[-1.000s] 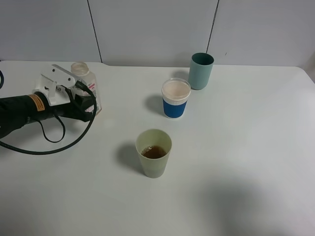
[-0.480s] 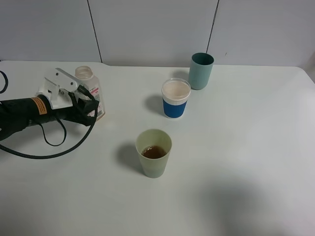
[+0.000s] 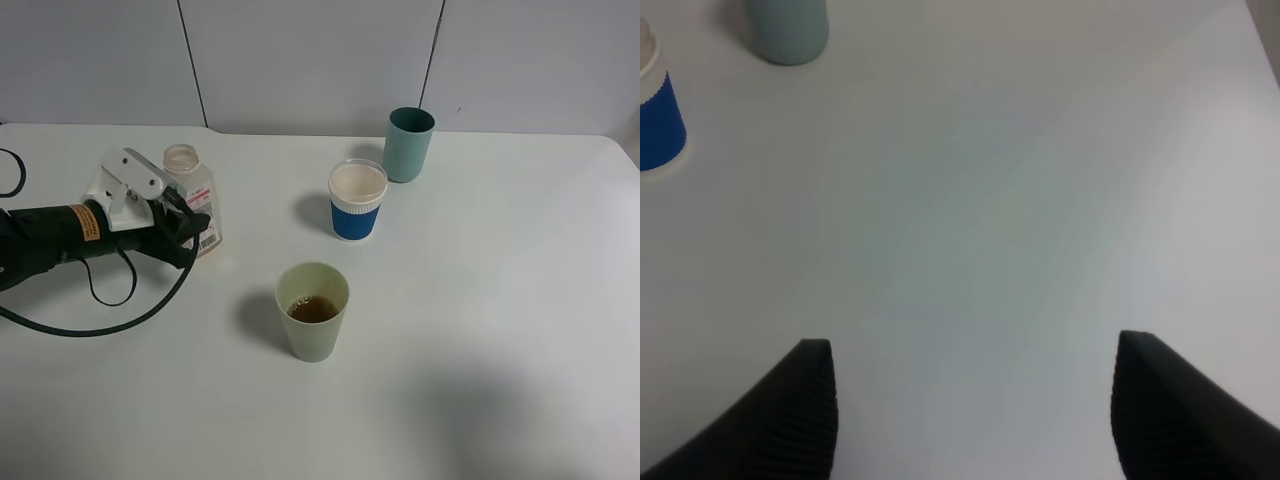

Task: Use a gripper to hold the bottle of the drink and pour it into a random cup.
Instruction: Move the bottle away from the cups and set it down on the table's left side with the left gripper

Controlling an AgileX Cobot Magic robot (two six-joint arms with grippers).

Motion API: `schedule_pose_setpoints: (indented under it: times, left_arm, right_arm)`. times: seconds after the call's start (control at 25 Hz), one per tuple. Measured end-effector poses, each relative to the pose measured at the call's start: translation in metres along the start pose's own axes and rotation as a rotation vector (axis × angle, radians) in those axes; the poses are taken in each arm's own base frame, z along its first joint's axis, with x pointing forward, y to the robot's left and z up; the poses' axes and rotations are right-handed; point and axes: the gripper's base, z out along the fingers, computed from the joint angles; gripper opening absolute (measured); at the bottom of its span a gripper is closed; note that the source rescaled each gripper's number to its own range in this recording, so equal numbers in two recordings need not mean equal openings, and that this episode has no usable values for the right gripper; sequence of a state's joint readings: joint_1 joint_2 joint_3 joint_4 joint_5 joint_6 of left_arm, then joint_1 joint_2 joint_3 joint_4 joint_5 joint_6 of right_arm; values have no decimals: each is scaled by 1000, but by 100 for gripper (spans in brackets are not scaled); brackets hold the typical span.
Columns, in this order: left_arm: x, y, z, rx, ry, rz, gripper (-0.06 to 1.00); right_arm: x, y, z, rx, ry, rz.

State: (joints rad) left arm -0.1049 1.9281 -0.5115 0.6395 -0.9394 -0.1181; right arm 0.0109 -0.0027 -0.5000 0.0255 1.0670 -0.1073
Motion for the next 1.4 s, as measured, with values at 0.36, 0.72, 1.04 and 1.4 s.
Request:
schedule_pose_setpoints:
  times: [0.36,0.72,1.04,1.4]
  left_arm:
    - [1,-3,1,33,-10,17,0]
    - [0,-6,1,68,-20,39,24]
    - [0,-6,1,71,-24,40,98]
    - [-7,-11,-11,67,-39,22,100]
  right_arm:
    - [0,0,0,0,0,0]
    - [0,0,0,0,0,0]
    - [0,0,0,0,0,0]
    - [0,0,0,0,0,0]
